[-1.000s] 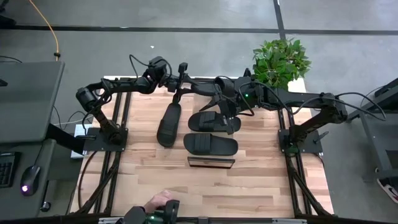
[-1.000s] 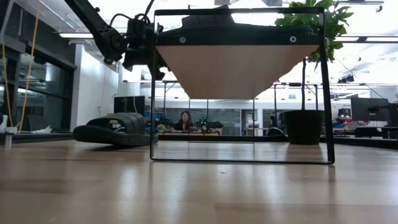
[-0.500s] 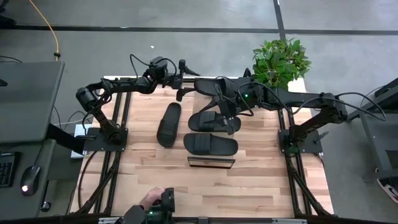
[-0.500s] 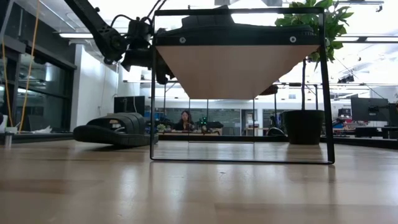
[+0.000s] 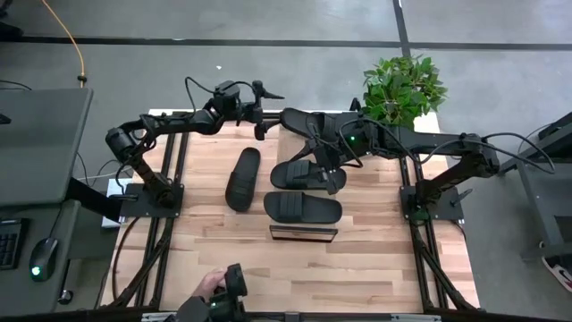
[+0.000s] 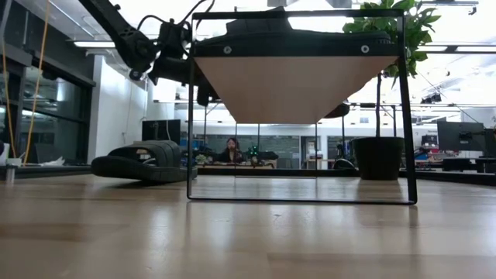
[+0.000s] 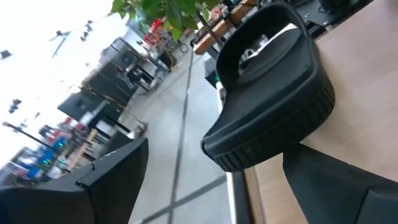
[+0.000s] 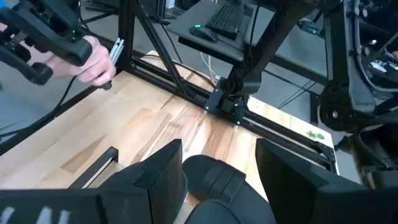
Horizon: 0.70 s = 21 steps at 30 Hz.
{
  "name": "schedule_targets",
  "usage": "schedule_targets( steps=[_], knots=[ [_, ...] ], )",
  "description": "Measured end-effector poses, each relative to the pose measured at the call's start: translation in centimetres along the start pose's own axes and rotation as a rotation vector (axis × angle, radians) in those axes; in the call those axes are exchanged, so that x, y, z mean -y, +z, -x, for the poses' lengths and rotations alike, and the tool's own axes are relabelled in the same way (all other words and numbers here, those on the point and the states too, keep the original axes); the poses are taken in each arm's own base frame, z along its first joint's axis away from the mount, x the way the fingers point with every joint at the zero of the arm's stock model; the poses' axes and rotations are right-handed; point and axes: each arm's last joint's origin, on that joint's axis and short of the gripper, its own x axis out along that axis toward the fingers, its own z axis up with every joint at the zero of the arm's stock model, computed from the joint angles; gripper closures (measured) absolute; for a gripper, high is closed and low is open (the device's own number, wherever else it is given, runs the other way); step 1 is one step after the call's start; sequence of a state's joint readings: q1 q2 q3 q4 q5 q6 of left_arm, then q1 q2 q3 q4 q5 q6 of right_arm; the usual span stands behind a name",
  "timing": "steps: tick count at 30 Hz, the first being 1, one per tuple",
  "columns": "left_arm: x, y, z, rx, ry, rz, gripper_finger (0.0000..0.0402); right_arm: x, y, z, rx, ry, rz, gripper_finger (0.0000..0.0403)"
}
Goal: Pick and place slides into the shelf
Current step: Put the bottom black slipper on the shelf
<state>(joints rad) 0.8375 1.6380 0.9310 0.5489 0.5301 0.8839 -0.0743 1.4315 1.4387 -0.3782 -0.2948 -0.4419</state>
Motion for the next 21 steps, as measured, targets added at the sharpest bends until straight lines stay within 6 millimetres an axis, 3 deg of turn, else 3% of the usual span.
schedule_targets(
  steps=[4,13,21],
  knots=[
    [-0.2,0.9,1.0,-0.038,-0.040,0.033,0.0058,0.0,-0.1,0.0,-0.021,-0.017,-0.004,0.0208],
    [-0.7,3.5,4.0,-0.117,-0.087,0.054,0.0060,0.4,-1.3,0.2,-0.211,-0.234,-0.092,0.0208],
    [-1.0,5.7,6.3,-0.081,-0.128,0.231,0.0060,0.3,-3.6,1.0,-0.478,-0.342,-0.187,0.0208]
  ],
)
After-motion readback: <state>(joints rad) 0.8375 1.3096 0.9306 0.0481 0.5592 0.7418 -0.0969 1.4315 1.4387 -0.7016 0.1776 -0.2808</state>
